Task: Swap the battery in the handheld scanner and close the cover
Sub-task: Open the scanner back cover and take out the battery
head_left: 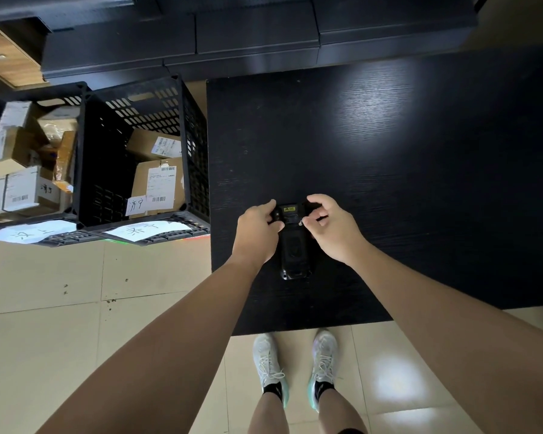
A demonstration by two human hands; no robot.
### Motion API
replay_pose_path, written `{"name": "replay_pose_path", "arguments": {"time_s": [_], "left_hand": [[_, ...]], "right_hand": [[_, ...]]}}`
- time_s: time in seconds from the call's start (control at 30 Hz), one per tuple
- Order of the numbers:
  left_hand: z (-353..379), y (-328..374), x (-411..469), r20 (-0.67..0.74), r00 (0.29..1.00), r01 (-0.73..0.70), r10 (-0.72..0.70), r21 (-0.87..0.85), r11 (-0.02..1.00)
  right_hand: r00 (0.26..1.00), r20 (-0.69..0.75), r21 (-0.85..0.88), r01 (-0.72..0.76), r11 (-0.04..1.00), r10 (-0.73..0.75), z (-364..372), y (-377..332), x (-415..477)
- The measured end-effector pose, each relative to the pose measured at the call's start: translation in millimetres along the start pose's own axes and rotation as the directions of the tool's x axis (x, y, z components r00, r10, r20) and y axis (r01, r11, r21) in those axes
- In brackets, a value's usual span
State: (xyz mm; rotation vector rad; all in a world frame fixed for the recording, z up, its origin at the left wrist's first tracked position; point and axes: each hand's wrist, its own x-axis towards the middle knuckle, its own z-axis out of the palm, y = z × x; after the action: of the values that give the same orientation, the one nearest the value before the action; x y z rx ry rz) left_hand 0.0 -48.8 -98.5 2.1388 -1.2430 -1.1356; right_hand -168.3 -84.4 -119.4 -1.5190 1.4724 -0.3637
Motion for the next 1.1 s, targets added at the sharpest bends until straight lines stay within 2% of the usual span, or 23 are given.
{"name": "replay_pose_path", "arguments": {"time_s": [0.13, 0.33, 0.67, 1.1], "left_hand": [[6, -3, -23, -0.068, 0.997, 0.029, -0.032, -0.042, 0.999], [17, -11, -48, -0.078, 0.992, 0.083, -0.096, -0.161, 0.983], [24, -25, -51, -0.049, 0.994, 0.081, -0.096, -0.252, 0.964], [28, -28, -46, -0.05, 0.996, 0.066, -0.079, -0.218, 0.974]], "right_hand": [[0.996, 0.063, -0.067, 0.074, 0.995, -0.069, 0, -2, -18], [0.987, 0.16, -0.142, 0.036, 0.989, -0.013, 7, -5, -25], [0.988, 0.152, -0.183, -0.003, 0.983, 0.031, 13, -9, -22], [0.99, 0.115, -0.269, -0.043, 0.962, 0.076, 17, -21, -8]]}}
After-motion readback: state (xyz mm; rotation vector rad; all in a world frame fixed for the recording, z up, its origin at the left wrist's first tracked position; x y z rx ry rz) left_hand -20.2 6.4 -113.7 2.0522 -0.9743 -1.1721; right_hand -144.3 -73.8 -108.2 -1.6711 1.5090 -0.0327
